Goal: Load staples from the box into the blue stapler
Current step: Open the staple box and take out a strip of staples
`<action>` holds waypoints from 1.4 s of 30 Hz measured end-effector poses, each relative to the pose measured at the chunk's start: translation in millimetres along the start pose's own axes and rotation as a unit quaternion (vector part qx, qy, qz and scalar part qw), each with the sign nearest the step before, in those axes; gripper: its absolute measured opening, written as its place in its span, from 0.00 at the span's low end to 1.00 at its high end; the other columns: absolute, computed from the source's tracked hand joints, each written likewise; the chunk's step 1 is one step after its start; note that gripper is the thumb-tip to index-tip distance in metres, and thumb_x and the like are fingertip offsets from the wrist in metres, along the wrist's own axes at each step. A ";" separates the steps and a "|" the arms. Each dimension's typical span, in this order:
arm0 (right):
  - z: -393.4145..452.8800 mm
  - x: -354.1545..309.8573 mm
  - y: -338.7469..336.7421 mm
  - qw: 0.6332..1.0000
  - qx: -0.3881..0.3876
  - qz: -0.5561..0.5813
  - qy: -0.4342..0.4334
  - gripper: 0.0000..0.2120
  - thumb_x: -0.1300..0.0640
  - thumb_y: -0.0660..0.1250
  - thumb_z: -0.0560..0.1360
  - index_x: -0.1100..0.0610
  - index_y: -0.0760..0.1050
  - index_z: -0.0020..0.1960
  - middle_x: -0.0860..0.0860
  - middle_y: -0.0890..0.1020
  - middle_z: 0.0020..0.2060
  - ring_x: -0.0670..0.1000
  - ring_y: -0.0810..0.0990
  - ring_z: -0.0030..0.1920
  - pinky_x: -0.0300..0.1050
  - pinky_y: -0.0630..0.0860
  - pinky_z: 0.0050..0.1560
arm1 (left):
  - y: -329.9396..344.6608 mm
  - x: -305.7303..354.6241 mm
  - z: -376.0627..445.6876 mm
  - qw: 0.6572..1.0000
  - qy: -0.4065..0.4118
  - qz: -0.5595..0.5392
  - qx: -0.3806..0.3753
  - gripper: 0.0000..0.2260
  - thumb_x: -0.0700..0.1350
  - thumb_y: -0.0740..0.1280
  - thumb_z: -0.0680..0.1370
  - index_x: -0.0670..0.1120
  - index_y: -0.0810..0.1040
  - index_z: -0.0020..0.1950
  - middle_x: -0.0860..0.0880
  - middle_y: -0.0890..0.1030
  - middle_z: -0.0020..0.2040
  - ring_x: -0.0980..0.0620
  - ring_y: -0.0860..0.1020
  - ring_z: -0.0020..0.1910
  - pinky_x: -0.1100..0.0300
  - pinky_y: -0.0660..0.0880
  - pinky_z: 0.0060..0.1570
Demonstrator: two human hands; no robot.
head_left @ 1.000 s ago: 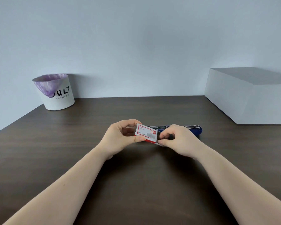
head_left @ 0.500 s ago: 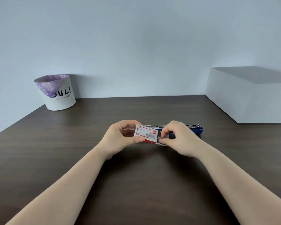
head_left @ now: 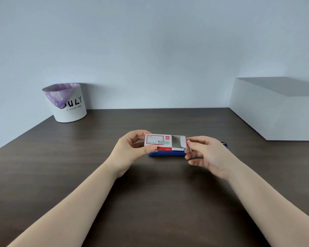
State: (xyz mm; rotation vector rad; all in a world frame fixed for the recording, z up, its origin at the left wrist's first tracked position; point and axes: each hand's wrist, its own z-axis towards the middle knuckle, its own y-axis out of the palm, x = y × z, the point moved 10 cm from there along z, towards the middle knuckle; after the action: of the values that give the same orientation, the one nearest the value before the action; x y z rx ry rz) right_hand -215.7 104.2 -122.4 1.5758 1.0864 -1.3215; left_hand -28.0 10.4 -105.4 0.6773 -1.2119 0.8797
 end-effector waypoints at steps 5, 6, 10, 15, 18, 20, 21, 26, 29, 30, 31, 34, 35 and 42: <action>-2.0 -5.3 0.9 1.000 0.009 0.001 -0.017 0.09 0.60 0.66 0.76 0.60 0.79 0.55 0.55 0.82 0.39 0.51 0.81 0.36 0.41 0.78 0.29 | 2.5 -2.0 1.4 1.000 0.004 0.008 -0.008 0.22 0.43 0.77 0.60 0.45 0.80 0.52 0.47 0.85 0.50 0.50 0.83 0.52 0.59 0.78 0.54; -2.3 -5.7 0.4 1.000 0.012 -0.009 -0.022 0.09 0.60 0.67 0.75 0.59 0.79 0.55 0.55 0.82 0.40 0.51 0.81 0.36 0.41 0.78 0.30 | 3.0 -2.7 1.7 1.000 0.003 0.010 -0.010 0.21 0.43 0.77 0.60 0.45 0.80 0.52 0.48 0.86 0.49 0.50 0.83 0.52 0.60 0.79 0.53; -1.9 -7.0 3.1 0.998 0.010 -0.041 -0.044 0.09 0.61 0.67 0.75 0.59 0.80 0.54 0.57 0.83 0.42 0.49 0.81 0.35 0.40 0.79 0.30 | 6.9 -3.0 1.2 0.999 0.001 0.037 -0.017 0.21 0.44 0.77 0.60 0.45 0.80 0.52 0.48 0.86 0.49 0.50 0.83 0.52 0.58 0.79 0.53; -1.2 -8.5 10.2 0.996 -0.002 -0.048 -0.070 0.10 0.62 0.69 0.73 0.58 0.80 0.54 0.57 0.84 0.44 0.48 0.81 0.35 0.39 0.78 0.30 | 13.5 -4.5 -1.2 0.995 -0.011 0.091 -0.035 0.19 0.44 0.78 0.61 0.45 0.79 0.50 0.49 0.87 0.48 0.50 0.84 0.51 0.59 0.79 0.53; -0.4 -11.4 5.8 0.996 0.013 -0.024 -0.084 0.10 0.61 0.69 0.73 0.58 0.79 0.54 0.57 0.85 0.44 0.48 0.82 0.36 0.40 0.76 0.30 | 13.0 -4.4 -0.9 0.991 -0.008 0.133 -0.028 0.17 0.43 0.79 0.62 0.48 0.81 0.49 0.49 0.86 0.48 0.52 0.83 0.46 0.53 0.79 0.53; 0.4 -12.0 2.7 0.996 0.020 -0.024 -0.087 0.08 0.61 0.69 0.73 0.58 0.79 0.53 0.57 0.85 0.44 0.49 0.82 0.37 0.40 0.76 0.31 | 11.6 -1.7 -1.3 0.986 0.003 0.169 -0.017 0.17 0.46 0.79 0.61 0.51 0.82 0.48 0.49 0.86 0.48 0.52 0.80 0.43 0.52 0.77 0.51; 0.5 -11.7 3.7 0.996 0.015 -0.030 -0.087 0.08 0.62 0.69 0.73 0.59 0.80 0.52 0.57 0.85 0.44 0.49 0.82 0.37 0.40 0.75 0.31 | 11.6 -0.3 -1.8 0.983 0.008 0.181 -0.014 0.18 0.47 0.79 0.61 0.52 0.82 0.48 0.50 0.85 0.48 0.50 0.80 0.43 0.53 0.78 0.50; 2.5 -7.1 8.5 0.993 -0.004 -0.081 -0.086 0.09 0.63 0.68 0.74 0.59 0.80 0.53 0.57 0.85 0.44 0.50 0.81 0.38 0.41 0.76 0.33 | 14.7 -2.4 -4.4 0.986 -0.008 0.163 -0.027 0.20 0.52 0.79 0.55 0.52 0.83 0.45 0.48 0.87 0.46 0.46 0.83 0.47 0.50 0.80 0.53; 2.7 -10.0 4.1 0.989 0.013 -0.109 -0.100 0.11 0.63 0.69 0.73 0.58 0.79 0.55 0.56 0.85 0.44 0.50 0.81 0.39 0.42 0.77 0.34 | 16.4 -5.4 -4.2 0.982 -0.017 0.184 -0.036 0.19 0.51 0.80 0.55 0.52 0.82 0.44 0.48 0.86 0.43 0.50 0.81 0.41 0.51 0.79 0.49; 3.0 -13.1 -0.8 0.986 0.033 -0.120 -0.110 0.12 0.62 0.69 0.73 0.57 0.78 0.56 0.55 0.85 0.43 0.50 0.82 0.38 0.43 0.77 0.34 | 17.3 -6.2 -4.5 0.977 -0.019 0.210 -0.039 0.19 0.51 0.81 0.56 0.51 0.82 0.44 0.49 0.86 0.41 0.53 0.79 0.38 0.55 0.78 0.46; 3.2 -17.2 -7.6 0.982 0.059 -0.135 -0.120 0.12 0.61 0.70 0.73 0.56 0.76 0.56 0.54 0.85 0.42 0.50 0.82 0.37 0.42 0.77 0.34 | 18.7 -6.9 -4.7 0.966 -0.017 0.253 -0.045 0.19 0.51 0.81 0.57 0.51 0.82 0.44 0.49 0.84 0.40 0.56 0.77 0.35 0.59 0.76 0.43; 3.3 -26.5 -25.9 0.967 0.115 -0.180 -0.139 0.07 0.59 0.67 0.75 0.56 0.77 0.53 0.52 0.85 0.41 0.47 0.80 0.32 0.38 0.77 0.34 | 28.9 -3.4 -7.1 0.920 0.022 0.385 -0.076 0.19 0.54 0.80 0.58 0.53 0.81 0.45 0.54 0.79 0.37 0.62 0.73 0.33 0.71 0.70 0.36; 3.9 -26.3 -29.3 0.964 0.119 -0.191 -0.140 0.07 0.58 0.65 0.76 0.56 0.78 0.53 0.52 0.84 0.41 0.46 0.78 0.31 0.36 0.76 0.32 | 32.4 -1.8 -7.9 0.911 0.034 0.401 -0.084 0.19 0.55 0.80 0.58 0.53 0.81 0.45 0.56 0.77 0.36 0.63 0.73 0.35 0.72 0.69 0.36; 12.9 -27.1 -33.9 0.961 0.116 -0.210 -0.141 0.13 0.63 0.66 0.75 0.54 0.79 0.58 0.53 0.84 0.41 0.47 0.76 0.28 0.38 0.78 0.40 | 31.4 -2.7 -6.5 0.906 0.039 0.411 -0.092 0.25 0.56 0.78 0.60 0.53 0.80 0.55 0.57 0.75 0.36 0.64 0.73 0.34 0.71 0.69 0.38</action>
State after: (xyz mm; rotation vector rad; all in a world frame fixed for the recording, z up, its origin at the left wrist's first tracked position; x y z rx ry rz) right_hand -254.2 99.6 -99.0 1.3006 1.1545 -1.9533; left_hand -52.1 31.2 -110.0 -0.0620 -1.5038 1.4410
